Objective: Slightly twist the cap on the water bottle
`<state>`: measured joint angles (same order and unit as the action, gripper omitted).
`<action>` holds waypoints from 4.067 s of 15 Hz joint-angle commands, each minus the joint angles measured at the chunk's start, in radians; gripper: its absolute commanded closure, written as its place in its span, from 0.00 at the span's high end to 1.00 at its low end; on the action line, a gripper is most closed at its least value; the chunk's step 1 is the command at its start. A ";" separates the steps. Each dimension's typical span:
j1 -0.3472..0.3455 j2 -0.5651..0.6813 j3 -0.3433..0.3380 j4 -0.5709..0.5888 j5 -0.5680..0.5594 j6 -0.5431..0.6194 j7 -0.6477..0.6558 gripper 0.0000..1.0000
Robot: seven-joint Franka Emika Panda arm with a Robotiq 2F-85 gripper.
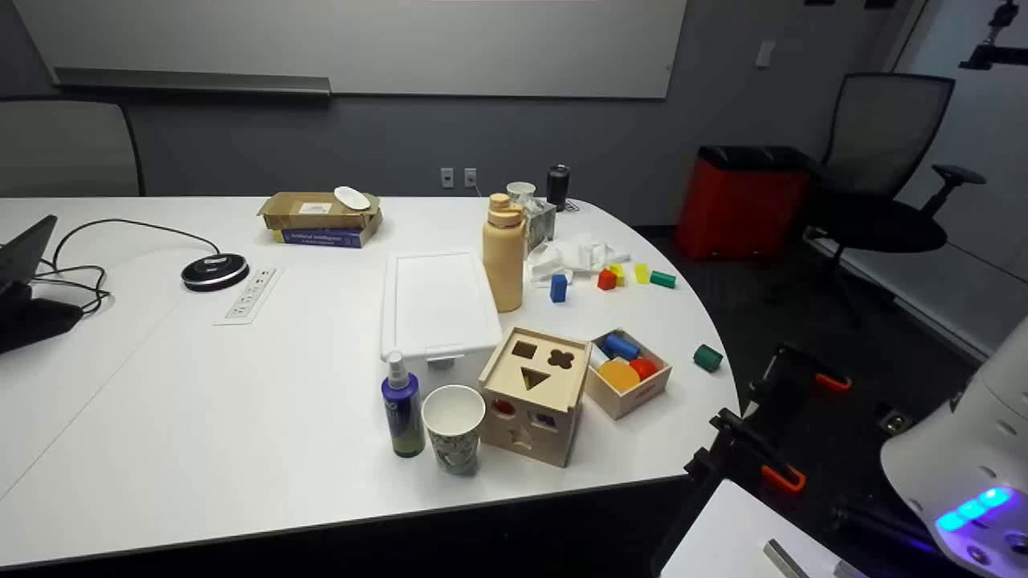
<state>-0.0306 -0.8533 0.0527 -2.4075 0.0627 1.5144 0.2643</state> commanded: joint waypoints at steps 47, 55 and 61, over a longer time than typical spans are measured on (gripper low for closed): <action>-0.070 1.721 -0.007 1.224 -0.050 0.480 -0.679 1.00; -0.063 1.789 -0.010 1.306 -0.085 0.480 -0.676 1.00; -0.057 1.788 -0.003 1.318 -0.082 0.475 -0.672 0.41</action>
<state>-0.0925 0.9271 0.0438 -1.1195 -0.0061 2.0010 -0.4093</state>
